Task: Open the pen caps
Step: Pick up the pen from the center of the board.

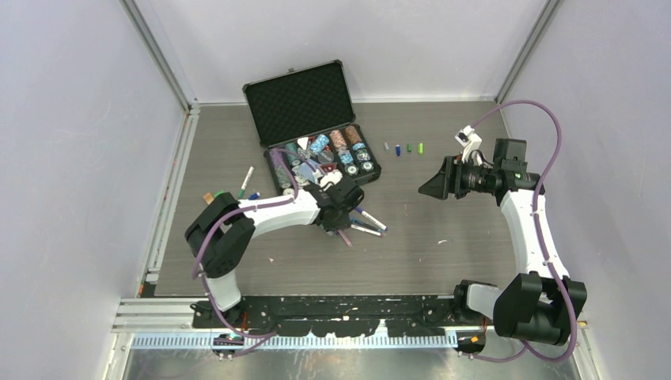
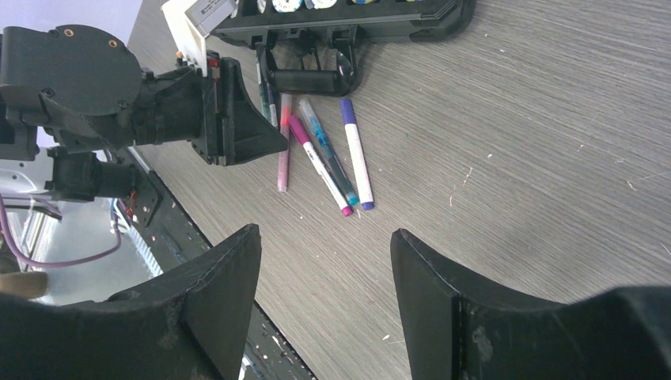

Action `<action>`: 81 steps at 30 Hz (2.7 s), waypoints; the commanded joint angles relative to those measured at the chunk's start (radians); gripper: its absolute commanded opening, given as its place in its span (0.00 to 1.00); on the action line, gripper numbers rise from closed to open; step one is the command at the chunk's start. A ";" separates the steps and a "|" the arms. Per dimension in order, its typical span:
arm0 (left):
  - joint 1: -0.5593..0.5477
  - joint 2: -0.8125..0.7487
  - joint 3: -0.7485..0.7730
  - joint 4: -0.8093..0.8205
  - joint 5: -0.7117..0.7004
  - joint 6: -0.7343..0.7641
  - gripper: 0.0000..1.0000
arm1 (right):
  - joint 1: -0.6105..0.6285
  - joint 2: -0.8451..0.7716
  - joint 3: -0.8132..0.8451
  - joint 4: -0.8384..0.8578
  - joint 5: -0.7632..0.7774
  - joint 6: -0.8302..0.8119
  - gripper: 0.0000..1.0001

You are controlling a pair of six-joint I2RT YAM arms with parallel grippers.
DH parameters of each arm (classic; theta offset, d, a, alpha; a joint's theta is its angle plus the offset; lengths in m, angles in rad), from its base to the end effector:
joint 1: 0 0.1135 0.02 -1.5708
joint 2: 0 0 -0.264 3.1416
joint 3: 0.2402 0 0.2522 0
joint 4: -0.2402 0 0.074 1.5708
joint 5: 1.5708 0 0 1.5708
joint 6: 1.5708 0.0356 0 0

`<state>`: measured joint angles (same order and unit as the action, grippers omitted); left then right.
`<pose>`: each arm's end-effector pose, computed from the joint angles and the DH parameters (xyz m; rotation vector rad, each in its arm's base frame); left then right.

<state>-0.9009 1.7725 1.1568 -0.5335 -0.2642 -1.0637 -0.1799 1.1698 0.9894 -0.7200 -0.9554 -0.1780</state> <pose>0.2258 -0.2700 0.1808 -0.2936 2.6627 -0.2791 0.2290 -0.0121 0.2975 -0.3869 2.1574 0.9651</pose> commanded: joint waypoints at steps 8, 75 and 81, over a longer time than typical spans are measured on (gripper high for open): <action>0.005 0.016 0.007 -0.001 0.001 -0.026 0.26 | -0.003 -0.002 0.033 0.008 -0.016 -0.010 0.66; -0.013 -0.092 -0.037 -0.052 -0.025 -0.048 0.02 | -0.003 -0.002 0.032 -0.007 -0.056 -0.019 0.66; -0.013 -0.270 -0.132 0.056 -0.022 -0.023 0.00 | 0.029 0.016 0.012 0.004 -0.138 -0.017 0.66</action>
<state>-0.9096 1.6402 1.0756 -0.5636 -0.2600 -1.1000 -0.1761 1.1809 0.9894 -0.7376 -1.0134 -0.1837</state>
